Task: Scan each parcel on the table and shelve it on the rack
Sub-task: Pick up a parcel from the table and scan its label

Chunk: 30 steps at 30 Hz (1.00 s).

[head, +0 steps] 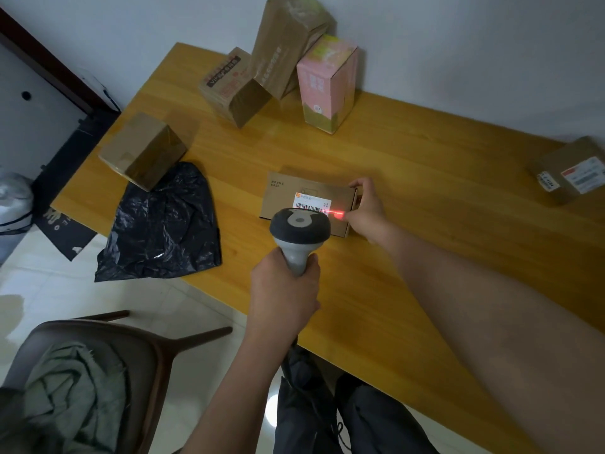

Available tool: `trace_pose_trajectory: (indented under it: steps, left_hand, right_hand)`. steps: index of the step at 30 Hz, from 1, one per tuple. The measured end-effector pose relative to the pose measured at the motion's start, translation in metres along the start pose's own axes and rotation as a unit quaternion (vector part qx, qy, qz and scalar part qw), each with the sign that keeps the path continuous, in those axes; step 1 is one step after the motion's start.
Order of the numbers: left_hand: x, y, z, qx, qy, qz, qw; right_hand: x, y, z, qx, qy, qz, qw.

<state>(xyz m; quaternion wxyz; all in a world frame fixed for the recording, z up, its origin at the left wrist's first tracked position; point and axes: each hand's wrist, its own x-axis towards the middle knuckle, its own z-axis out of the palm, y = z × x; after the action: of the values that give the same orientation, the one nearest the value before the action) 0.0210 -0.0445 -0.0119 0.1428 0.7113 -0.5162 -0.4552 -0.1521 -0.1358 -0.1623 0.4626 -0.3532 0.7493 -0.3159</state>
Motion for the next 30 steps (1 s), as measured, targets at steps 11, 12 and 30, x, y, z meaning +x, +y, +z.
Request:
trace_pose_trajectory:
  steps: [11, 12, 30]
  left_hand:
    - [-0.046, 0.008, 0.014, -0.087, -0.007, 0.029, 0.996]
    - [-0.052, 0.011, 0.016, -0.102, -0.009, 0.037, 0.994]
    - [-0.299, -0.065, 0.029, -0.178, -0.075, 0.251, 0.948]
  right_hand:
    - [-0.042, 0.009, -0.031, 0.109, 0.012, 0.039, 0.993]
    - [-0.048, 0.012, -0.038, 0.130, 0.013, 0.057, 0.990]
    - [-0.344, 0.126, -0.119, 0.345, 0.117, 0.094, 0.927]
